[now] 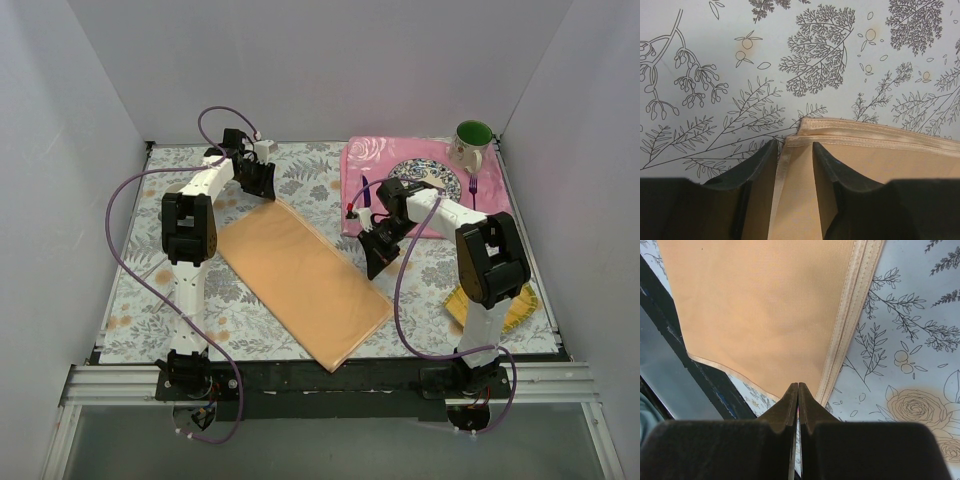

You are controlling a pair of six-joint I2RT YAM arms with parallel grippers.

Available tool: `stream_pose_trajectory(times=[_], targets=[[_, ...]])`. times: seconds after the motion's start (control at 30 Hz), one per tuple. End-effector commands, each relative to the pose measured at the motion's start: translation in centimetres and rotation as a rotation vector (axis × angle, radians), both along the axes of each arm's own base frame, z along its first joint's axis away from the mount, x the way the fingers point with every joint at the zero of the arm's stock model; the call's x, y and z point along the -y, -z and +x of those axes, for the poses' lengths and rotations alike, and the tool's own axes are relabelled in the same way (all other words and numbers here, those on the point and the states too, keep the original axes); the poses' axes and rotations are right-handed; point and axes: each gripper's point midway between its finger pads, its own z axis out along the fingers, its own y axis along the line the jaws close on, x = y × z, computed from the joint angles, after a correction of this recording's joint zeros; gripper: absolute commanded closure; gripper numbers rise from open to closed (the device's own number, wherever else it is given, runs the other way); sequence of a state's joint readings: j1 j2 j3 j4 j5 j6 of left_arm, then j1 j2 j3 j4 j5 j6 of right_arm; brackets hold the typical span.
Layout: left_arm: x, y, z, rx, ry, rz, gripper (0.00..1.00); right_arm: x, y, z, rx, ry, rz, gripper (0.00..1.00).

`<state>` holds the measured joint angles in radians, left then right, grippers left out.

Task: Fold the napkin into a case and place the utensils inside
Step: Smooth out the rectangle-folded napkin at the center of the board.

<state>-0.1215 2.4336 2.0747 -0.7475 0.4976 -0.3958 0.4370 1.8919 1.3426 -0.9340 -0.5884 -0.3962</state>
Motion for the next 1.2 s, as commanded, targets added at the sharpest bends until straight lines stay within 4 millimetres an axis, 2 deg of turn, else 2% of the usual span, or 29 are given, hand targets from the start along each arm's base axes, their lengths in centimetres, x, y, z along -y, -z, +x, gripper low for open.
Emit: stream_pose_trajectory(times=[0.0, 0.17, 0.33, 0.47, 0.7, 0.87, 1.0, 1.17], targets=[[-0.1, 0.4, 0.1, 0.009, 0.017, 0.021, 0.68, -0.2, -0.7, 0.3, -0.006, 0.001, 0.026, 0.93], [0.3, 1.0, -0.9, -0.007, 0.046, 0.019, 0.76, -0.2, -0.7, 0.2, -0.009, 0.000, 0.025, 0.93], [0.7, -0.3, -0.4, 0.020, 0.045, -0.007, 0.86, -0.2, -0.5, 0.2, -0.016, 0.003, 0.025, 0.93], [1.1, -1.9, 0.0, 0.053, 0.046, -0.028, 1.00, -0.2, -0.5, 0.2, -0.016, 0.002, 0.027, 0.93], [2.3, -6.4, 0.3, 0.146, 0.076, -0.080, 1.00, -0.3, -0.6, 0.3, -0.014, 0.000, 0.033, 0.93], [3.8, -8.4, 0.1, 0.186, 0.109, -0.110, 1.00, -0.4, -0.7, 0.3, -0.013, -0.001, 0.035, 0.93], [4.2, -8.0, 0.3, 0.190, 0.111, -0.096, 1.00, -0.5, -0.9, 0.5, -0.013, -0.001, 0.038, 0.93], [3.6, -4.2, -0.1, 0.129, 0.109, -0.052, 1.00, -1.0, -1.5, 0.7, -0.012, -0.003, 0.067, 0.91]])
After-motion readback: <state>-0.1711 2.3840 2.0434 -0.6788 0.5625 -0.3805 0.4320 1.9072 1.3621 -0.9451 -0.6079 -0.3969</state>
